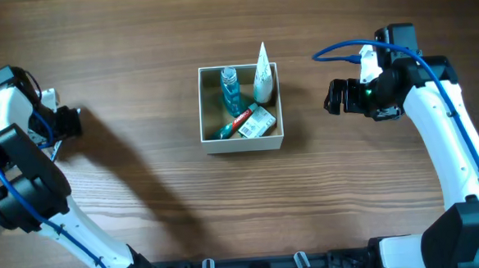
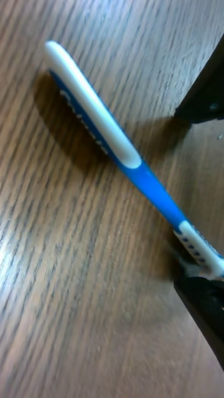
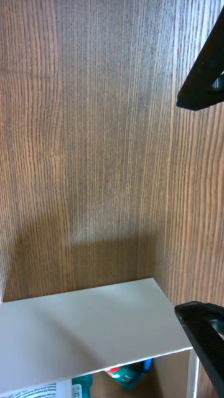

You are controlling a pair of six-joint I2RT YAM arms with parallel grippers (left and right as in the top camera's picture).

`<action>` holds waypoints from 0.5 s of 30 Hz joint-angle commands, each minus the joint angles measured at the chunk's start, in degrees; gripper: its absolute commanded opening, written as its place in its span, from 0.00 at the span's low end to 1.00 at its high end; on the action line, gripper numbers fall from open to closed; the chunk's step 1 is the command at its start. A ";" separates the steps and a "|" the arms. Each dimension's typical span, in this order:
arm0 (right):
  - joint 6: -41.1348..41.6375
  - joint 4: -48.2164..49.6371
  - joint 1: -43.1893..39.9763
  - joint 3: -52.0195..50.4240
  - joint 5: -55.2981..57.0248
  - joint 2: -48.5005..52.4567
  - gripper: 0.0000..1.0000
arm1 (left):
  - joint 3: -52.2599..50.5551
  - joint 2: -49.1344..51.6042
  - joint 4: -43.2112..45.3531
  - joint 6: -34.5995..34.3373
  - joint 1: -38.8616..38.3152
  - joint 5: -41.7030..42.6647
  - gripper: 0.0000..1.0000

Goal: Pack container
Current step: 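Lower the left gripper and grasp the blue-white toothbrush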

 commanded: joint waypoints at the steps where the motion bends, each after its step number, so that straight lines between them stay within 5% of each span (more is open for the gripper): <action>1: -1.05 -0.20 -0.04 0.15 1.16 0.42 1.00 | -0.33 1.14 0.85 1.36 0.35 1.01 0.72; 7: -1.05 -0.33 -0.04 0.15 1.16 0.42 1.00 | -0.33 1.11 0.98 1.11 0.35 1.73 0.44; 15: -1.05 -0.42 -0.04 0.15 1.16 0.42 1.00 | -0.33 1.11 0.79 1.09 0.35 6.40 0.18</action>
